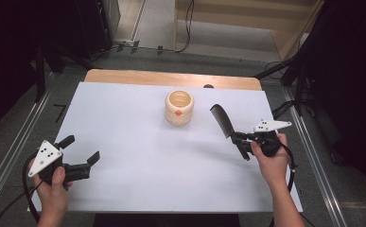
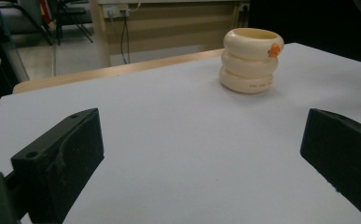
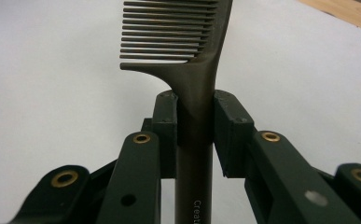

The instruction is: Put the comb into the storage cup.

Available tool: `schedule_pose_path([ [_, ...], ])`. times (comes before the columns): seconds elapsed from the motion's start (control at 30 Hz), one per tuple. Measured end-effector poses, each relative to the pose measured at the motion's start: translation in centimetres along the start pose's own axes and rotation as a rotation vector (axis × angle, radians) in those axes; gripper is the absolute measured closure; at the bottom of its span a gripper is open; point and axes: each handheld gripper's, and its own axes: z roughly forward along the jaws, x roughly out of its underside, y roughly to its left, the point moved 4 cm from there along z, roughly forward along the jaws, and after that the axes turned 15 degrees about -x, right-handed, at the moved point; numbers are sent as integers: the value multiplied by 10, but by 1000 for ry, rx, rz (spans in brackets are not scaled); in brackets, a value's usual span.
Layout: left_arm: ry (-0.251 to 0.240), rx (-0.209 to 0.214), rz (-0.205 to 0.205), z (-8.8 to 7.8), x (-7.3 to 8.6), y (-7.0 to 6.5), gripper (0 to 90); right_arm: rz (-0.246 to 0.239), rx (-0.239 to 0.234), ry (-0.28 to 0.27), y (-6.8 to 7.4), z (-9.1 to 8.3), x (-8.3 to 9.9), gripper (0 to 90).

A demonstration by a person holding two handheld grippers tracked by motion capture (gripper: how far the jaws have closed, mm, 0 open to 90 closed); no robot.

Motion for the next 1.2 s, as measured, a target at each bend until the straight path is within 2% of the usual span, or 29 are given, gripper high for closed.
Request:
schedule_pose_path([
  [0.23, -11, 34, 10, 5, -14, -14, 0, -7, -1, -58, 5, 5, 2, 702],
  [0.27, -14, 46, 2, 8, -17, -19, 0, -3, 1, -69, 6, 5, 2, 702],
  [0.4, -16, 63, 0, 13, -21, -24, 0, -4, 9, -117, 9, 8, 3, 702],
  [0.6, -24, 88, -10, 20, -29, -33, 0, -14, 11, -153, 15, 13, 3, 702],
  [0.8, -46, 123, -11, 27, -40, -48, 0, -17, -9, -217, 23, 20, 2, 701],
  [0.93, -54, 139, -9, 30, -44, -56, 0, -42, -17, -234, 28, 25, -1, 701],
  [1.2, -57, 167, -6, 36, -48, -69, 0, -55, -35, -260, 37, 31, -3, 701],
])
